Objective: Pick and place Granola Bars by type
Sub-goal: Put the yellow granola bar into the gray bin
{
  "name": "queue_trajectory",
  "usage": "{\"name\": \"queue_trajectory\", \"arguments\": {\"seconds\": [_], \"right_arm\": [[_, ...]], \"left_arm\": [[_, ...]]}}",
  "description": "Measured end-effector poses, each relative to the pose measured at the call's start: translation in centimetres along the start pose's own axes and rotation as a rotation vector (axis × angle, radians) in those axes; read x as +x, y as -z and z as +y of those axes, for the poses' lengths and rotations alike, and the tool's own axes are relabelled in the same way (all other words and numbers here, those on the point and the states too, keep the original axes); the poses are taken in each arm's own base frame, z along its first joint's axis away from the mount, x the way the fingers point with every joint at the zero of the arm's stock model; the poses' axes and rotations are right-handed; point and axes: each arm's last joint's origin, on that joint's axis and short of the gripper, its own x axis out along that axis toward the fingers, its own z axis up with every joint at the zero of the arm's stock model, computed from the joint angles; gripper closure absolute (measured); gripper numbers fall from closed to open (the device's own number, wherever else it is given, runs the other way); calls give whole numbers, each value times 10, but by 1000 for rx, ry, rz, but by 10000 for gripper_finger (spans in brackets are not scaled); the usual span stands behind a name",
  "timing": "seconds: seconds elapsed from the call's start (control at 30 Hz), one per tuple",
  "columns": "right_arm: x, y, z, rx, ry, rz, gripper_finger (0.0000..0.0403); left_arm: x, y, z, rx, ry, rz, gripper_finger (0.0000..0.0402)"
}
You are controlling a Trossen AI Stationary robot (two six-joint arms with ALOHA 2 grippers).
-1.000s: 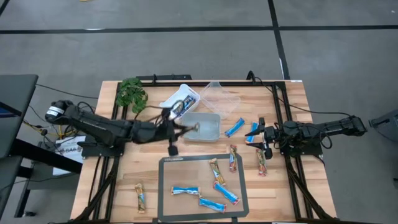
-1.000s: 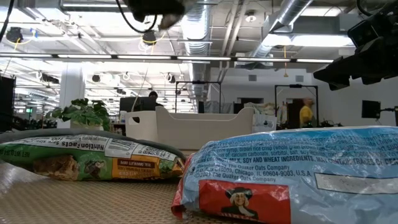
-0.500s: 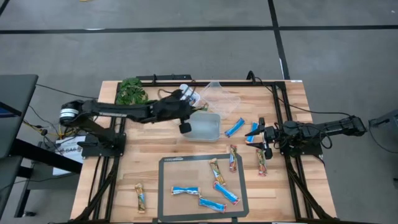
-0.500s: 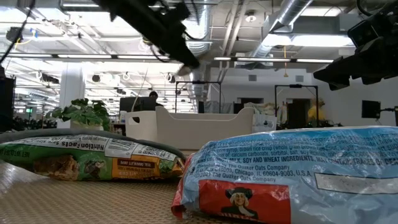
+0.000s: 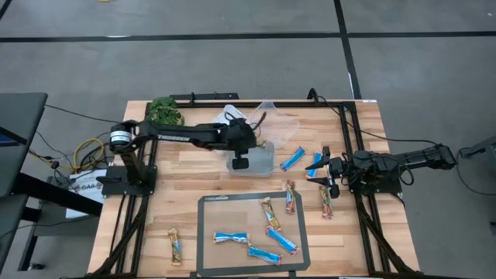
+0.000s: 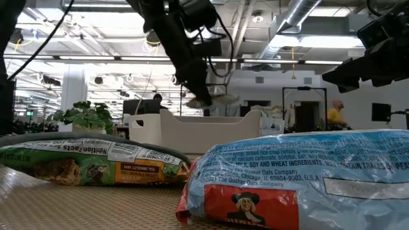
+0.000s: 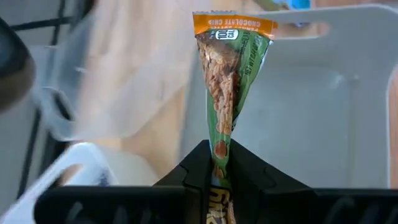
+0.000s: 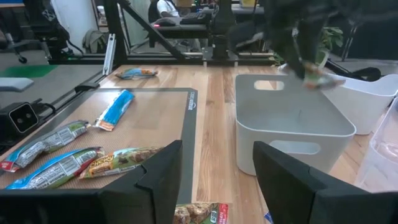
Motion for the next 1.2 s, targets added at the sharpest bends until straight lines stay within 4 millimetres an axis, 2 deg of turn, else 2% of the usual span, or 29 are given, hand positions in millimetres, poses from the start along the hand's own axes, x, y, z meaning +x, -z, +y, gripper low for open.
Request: {"name": "queue_trajectory", "arguments": {"seconds": [0.3,0.7,1.03,1.2], "right_arm": [[0,0,0,0,0,0,212],[0,0,0,0,0,0,212],[0,0,0,0,0,0,212],[0,0,0,0,0,0,212]], "left_arm": [[26,12,-18,-8,134,104,365],[29,13,-19,3,150,98,361],[29,12,-18,-16,141,95,276],[26,9,-18,-27,142,67,252]]}}
